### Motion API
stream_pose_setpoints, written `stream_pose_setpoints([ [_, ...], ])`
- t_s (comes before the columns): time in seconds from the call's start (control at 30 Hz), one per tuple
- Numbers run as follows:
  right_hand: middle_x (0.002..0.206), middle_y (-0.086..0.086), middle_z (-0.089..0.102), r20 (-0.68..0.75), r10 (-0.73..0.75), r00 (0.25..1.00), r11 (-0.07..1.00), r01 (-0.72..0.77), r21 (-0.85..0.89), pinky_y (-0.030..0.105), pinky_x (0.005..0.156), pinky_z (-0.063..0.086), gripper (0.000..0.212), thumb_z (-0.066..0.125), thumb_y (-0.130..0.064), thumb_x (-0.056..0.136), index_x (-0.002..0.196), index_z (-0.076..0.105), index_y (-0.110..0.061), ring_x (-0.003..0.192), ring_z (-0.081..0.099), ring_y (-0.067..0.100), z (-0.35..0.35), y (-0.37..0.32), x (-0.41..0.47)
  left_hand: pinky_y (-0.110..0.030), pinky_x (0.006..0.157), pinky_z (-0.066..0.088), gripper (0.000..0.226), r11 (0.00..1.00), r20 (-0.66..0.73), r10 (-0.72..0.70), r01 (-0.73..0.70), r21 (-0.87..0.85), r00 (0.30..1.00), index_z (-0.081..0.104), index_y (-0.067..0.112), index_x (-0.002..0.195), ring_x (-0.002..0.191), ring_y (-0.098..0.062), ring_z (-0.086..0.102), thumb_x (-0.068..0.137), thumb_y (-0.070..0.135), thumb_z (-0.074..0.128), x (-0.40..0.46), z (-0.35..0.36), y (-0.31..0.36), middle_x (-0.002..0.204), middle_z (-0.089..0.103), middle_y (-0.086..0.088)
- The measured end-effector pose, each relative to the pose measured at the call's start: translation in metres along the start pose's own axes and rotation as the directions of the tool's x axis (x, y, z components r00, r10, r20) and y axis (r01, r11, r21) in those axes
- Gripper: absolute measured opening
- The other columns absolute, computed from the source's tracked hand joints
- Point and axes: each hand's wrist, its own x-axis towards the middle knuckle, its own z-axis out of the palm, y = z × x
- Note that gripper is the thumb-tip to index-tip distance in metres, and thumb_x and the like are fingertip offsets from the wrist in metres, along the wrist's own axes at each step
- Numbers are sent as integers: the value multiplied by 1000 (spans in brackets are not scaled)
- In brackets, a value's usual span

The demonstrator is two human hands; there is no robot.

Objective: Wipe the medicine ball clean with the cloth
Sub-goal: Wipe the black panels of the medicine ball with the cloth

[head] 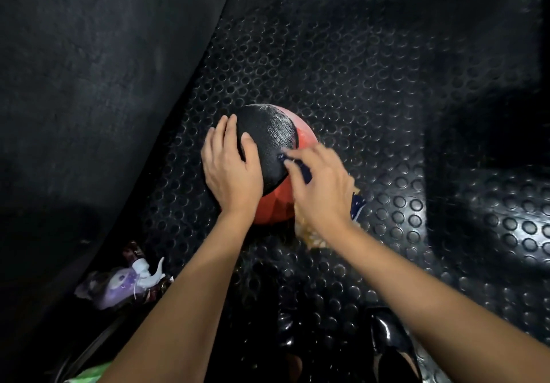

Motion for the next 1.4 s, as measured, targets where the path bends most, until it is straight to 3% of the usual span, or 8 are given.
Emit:
stream_pose_setpoints([
  [0.13, 103, -6, 63, -2, 175, 985, 984, -175, 17, 34, 78, 44, 20, 59, -28, 90, 107, 68, -22, 100, 57, 18, -1, 7, 32, -39, 112, 29, 51, 1000, -14, -5, 5, -3, 1000, 50, 17, 137, 137, -20, 35, 95, 38, 30, -9, 0, -1, 144, 46, 3],
  [0.33, 94, -7, 64, 2, -58, 998, 998, 58, -33, 24, 64, 40, 16, 63, -27, 86, 100, 71, -23, 91, 57, 15, -3, -3, 0, -38, 112, 28, 50, 1000, -1, 25, -25, 14, 1000, 50, 18, 137, 137, -20, 35, 95, 36, 30, -7, 1, -3, 144, 47, 3],
  [0.47, 110, -6, 63, 44, 162, 986, 986, -160, -53, 28, 77, 37, 23, 56, -30, 92, 110, 67, -24, 109, 53, 18, -5, 6, 40, -38, 112, 29, 50, 999, -7, 18, -17, 29, 1000, 50, 17, 137, 137, -20, 34, 95, 36, 31, -11, 1, 0, 144, 47, 2],
  [0.63, 103, -9, 63, 75, 16, 997, 999, -14, -29, 26, 72, 39, 21, 60, -32, 89, 107, 69, -26, 99, 57, 14, -9, -4, 11, -40, 113, 28, 51, 999, 3, 38, -38, 31, 999, 51, 18, 136, 137, -19, 36, 95, 38, 29, -3, 2, 0, 144, 48, 3],
  [1.13, 120, 9, 56, 9, 588, 809, 807, -587, -64, 35, 81, 32, 34, 38, -40, 95, 116, 44, -14, 105, 53, 28, -52, 33, 78, -36, 111, 29, 49, 1000, -42, 28, -28, 2, 999, 53, 19, 135, 135, -20, 38, 94, 37, 33, -7, 3, 0, 142, 50, 4],
  [1.27, 111, 4, 57, 284, 597, 750, 667, -661, 343, 30, 80, 41, 38, 57, -30, 86, 114, 38, -13, 98, 54, 16, -42, 12, 69, -40, 112, 31, 48, 999, -42, 49, -49, 6, 998, 53, 19, 134, 135, -20, 39, 94, 36, 34, -10, 4, 2, 141, 50, 4],
  [1.33, 104, 2, 57, 472, 518, 714, 604, -695, 390, 28, 76, 47, 58, 74, -22, 75, 119, 38, -11, 88, 56, 11, -41, 1, 62, -39, 112, 29, 48, 997, -33, 73, -73, 12, 997, 53, 18, 135, 135, -20, 38, 94, 36, 34, -10, 4, 3, 141, 50, 3],
  [1.4, 110, 1, 56, 505, 439, 743, 709, -631, 313, 31, 85, 50, 64, 82, -19, 67, 120, 47, -12, 95, 58, 14, -42, 2, 59, -39, 112, 28, 48, 996, -19, 85, -84, 21, 996, 53, 18, 135, 135, -20, 38, 94, 35, 34, -10, 4, 4, 141, 50, 3],
])
